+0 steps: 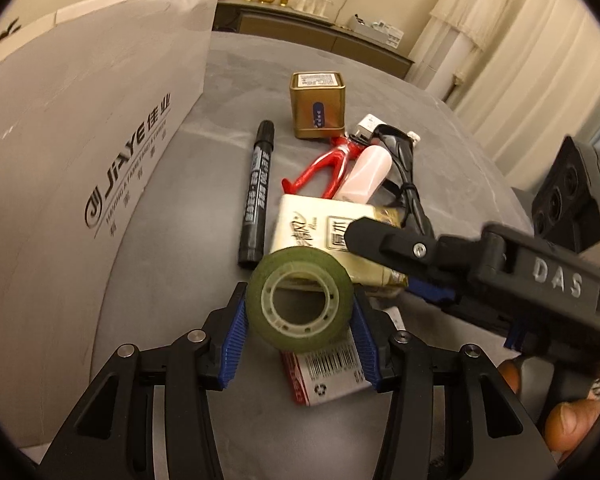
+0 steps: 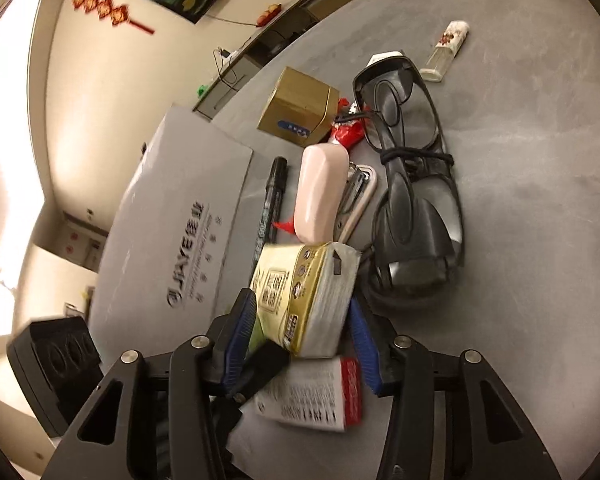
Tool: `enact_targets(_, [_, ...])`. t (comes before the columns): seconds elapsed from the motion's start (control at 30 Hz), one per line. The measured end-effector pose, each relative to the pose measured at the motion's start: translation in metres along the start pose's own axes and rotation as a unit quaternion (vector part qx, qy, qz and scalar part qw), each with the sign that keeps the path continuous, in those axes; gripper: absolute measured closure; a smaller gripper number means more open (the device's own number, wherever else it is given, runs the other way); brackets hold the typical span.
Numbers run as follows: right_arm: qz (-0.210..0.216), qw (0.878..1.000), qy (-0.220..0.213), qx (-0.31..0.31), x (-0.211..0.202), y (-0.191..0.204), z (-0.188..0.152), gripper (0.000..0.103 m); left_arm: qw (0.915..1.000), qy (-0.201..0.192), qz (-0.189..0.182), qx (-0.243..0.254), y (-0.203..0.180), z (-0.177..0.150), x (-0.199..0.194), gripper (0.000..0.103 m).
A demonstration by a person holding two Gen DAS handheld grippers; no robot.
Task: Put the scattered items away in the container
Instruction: 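Grasp the green tape roll with the left tool while the right tool grasps the tissue pack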
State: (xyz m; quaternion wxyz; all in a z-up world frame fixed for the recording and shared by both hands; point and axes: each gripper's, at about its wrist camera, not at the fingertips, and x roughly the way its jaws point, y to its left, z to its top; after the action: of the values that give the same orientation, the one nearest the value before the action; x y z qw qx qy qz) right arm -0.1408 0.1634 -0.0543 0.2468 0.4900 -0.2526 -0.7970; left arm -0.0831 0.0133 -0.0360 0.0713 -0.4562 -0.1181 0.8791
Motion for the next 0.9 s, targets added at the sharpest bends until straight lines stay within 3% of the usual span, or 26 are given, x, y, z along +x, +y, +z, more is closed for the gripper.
enact_targets(0.03, [0.002,1.000,-0.003,-0.002,0.000,0.002,0.001,0.070,1.0000,-0.004,0.004,0.004,-0.001,-0.001,-0.001,0.052])
enact_targets(0.3, [0.016,0.999,-0.023,-0.018,-0.001,0.018,0.012,0.078,0.9983,-0.045,0.017,0.032,-0.007,-0.005,-0.017,0.053])
enact_targets(0.57, [0.000,0.999,-0.036,-0.040,-0.012,0.021,0.021,0.079,0.9964,-0.069,0.015,0.048,-0.013,-0.009,-0.033,0.053])
enact_targets(0.9, [-0.016,0.997,-0.058,-0.051,-0.028,0.018,0.009,0.079,0.9939,-0.090,0.002,0.063,-0.013,-0.011,-0.055,0.053])
